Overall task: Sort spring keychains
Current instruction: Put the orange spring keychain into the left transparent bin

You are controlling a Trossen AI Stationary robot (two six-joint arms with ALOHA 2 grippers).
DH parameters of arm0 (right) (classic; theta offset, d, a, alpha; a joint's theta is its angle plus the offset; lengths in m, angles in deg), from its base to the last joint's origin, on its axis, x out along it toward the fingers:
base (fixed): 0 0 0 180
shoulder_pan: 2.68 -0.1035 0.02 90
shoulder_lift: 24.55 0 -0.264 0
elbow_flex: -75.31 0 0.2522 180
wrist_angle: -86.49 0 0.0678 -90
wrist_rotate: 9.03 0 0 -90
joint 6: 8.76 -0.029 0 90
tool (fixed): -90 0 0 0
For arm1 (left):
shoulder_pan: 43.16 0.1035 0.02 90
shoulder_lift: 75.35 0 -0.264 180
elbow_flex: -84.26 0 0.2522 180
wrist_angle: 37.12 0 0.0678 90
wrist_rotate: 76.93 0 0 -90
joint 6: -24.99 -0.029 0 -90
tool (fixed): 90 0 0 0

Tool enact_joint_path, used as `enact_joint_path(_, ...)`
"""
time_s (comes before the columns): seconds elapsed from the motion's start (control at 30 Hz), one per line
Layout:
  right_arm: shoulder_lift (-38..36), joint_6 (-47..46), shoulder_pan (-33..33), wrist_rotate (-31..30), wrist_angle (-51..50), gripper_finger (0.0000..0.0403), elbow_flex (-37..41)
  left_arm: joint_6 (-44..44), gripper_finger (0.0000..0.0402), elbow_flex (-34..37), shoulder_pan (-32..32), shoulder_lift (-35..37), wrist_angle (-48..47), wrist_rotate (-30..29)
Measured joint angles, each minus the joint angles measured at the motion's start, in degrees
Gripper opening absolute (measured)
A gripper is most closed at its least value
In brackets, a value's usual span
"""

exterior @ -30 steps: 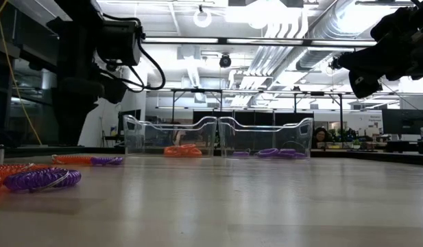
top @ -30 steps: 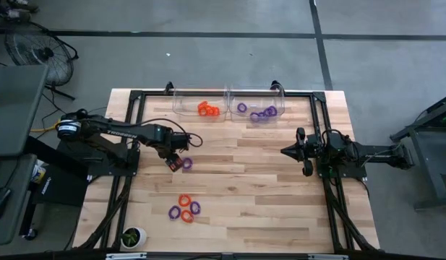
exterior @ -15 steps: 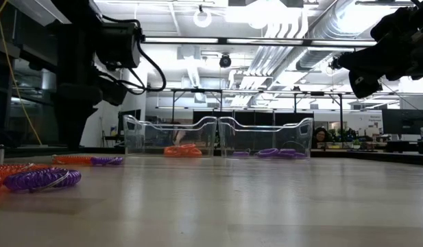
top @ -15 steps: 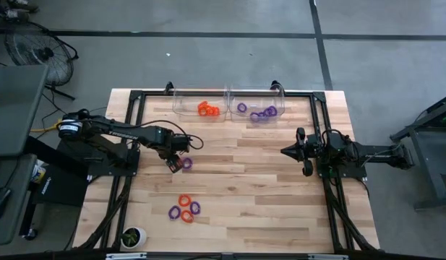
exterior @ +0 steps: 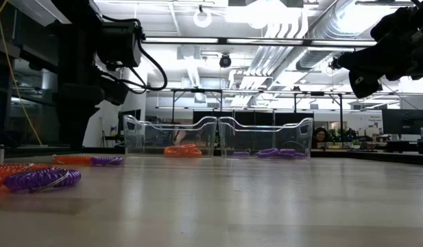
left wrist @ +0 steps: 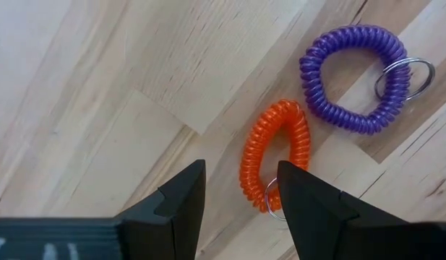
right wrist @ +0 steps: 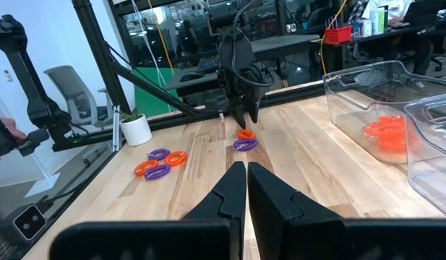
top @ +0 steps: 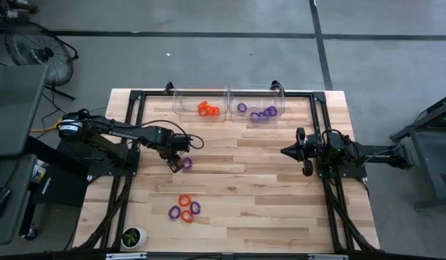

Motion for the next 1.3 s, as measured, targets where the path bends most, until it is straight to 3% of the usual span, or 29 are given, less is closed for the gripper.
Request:
enact_joint_path(0.5,0.0,0.0,0.0,0.0,0.0,0.0012,0.0,0.2,0.0168,0.0,0.0,0.0,0.0,-0.1)
enact_joint_path(1.3,0.0,0.0,0.0,0.0,0.0,0.0012,0.0,-1.6,0.0167,-0.3,0.0,-9.1,3.1,1.2)
